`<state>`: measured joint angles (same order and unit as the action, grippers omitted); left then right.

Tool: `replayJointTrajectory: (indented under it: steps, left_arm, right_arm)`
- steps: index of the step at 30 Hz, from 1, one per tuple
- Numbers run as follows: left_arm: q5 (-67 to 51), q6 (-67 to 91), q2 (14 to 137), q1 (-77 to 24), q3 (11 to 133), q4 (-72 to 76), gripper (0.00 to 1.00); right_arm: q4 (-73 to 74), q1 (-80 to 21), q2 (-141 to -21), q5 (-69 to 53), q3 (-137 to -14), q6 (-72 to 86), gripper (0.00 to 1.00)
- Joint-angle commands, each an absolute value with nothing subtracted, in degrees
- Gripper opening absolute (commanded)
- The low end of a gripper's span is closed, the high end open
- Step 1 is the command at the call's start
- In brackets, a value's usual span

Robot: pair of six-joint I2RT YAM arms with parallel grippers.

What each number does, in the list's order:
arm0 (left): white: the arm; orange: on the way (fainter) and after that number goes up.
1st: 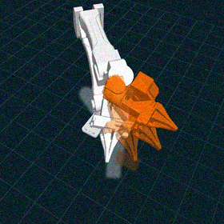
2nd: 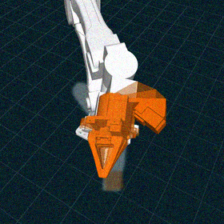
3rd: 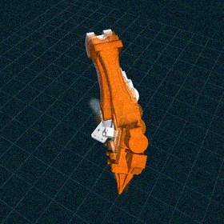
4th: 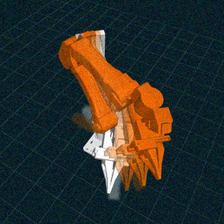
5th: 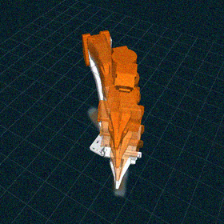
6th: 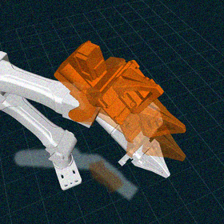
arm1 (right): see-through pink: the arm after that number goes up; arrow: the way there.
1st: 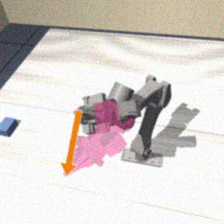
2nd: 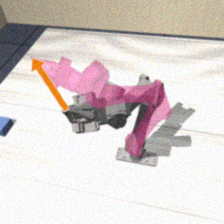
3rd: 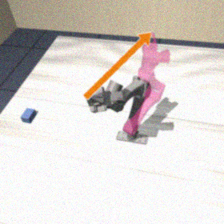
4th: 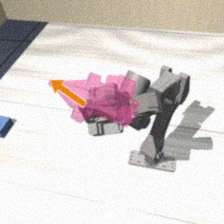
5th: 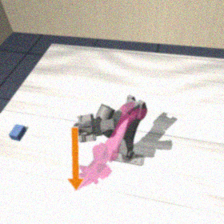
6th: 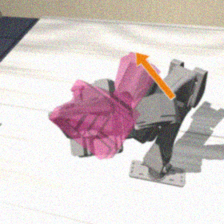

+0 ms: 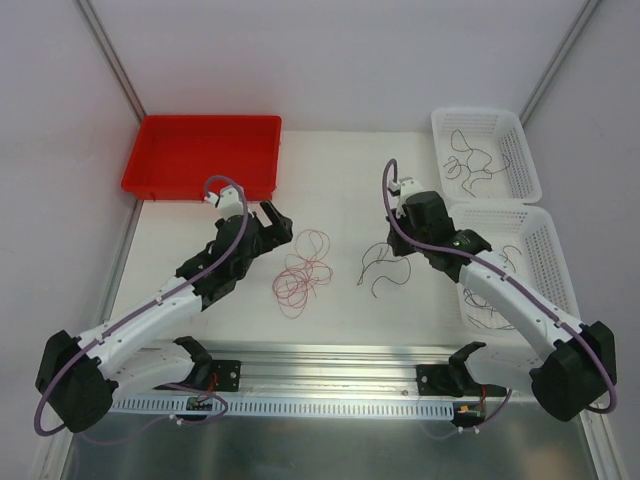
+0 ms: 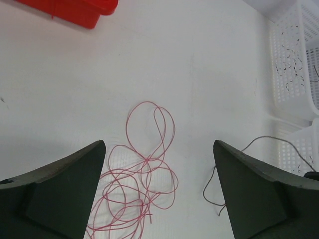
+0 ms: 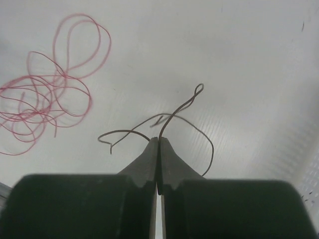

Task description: Untangle the cables

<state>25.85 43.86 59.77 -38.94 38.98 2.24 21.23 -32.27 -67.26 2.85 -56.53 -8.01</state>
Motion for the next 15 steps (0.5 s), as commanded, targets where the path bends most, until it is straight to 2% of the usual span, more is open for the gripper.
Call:
replayJointTrajectory:
  steps: [1, 3, 6, 7, 9, 10, 12, 13, 15]
  left_arm:
    - [26.9, 36.2, 55.1, -38.0, 41.7, -4.4, 0.92]
    - [26.6, 34.6, 53.5, -37.7, 42.2, -5.5, 0.93]
    - [25.4, 31.8, 51.2, -36.8, 43.2, -6.8, 0.94]
    - [24.6, 31.1, 50.5, -36.7, 44.0, -7.2, 0.95]
    - [23.8, 28.6, 50.1, -36.3, 45.6, -8.2, 0.96]
    - [23.0, 27.7, 50.1, -36.0, 46.1, -8.6, 0.96]
    - [22.2, 24.8, 50.2, -35.7, 47.4, -9.8, 0.97]
    - [21.9, 23.8, 50.4, -35.5, 48.6, -10.1, 0.97]
    - [21.0, 20.9, 50.9, -35.1, 50.3, -11.0, 0.98]
  right_arm:
    - [16.7, -31.8, -66.8, 7.0, -52.1, -1.8, 0.01]
    - [17.8, -31.8, -67.8, 7.7, -50.2, 2.1, 0.02]
    - [19.4, -31.8, -69.5, 11.1, -47.0, 6.8, 0.13]
    - [19.9, -31.8, -69.8, 12.9, -46.2, 7.6, 0.24]
    - [20.6, -31.8, -70.9, 15.6, -44.7, 9.9, 0.35]
    - [21.3, -31.8, -71.5, 16.6, -44.6, 10.7, 0.43]
    - [22.7, -31.9, -72.7, 18.9, -44.7, 13.3, 0.53]
    - [23.7, -31.8, -73.9, 20.5, -44.9, 13.9, 0.62]
    - [25.0, -31.9, -75.1, 22.1, -45.6, 15.5, 0.70]
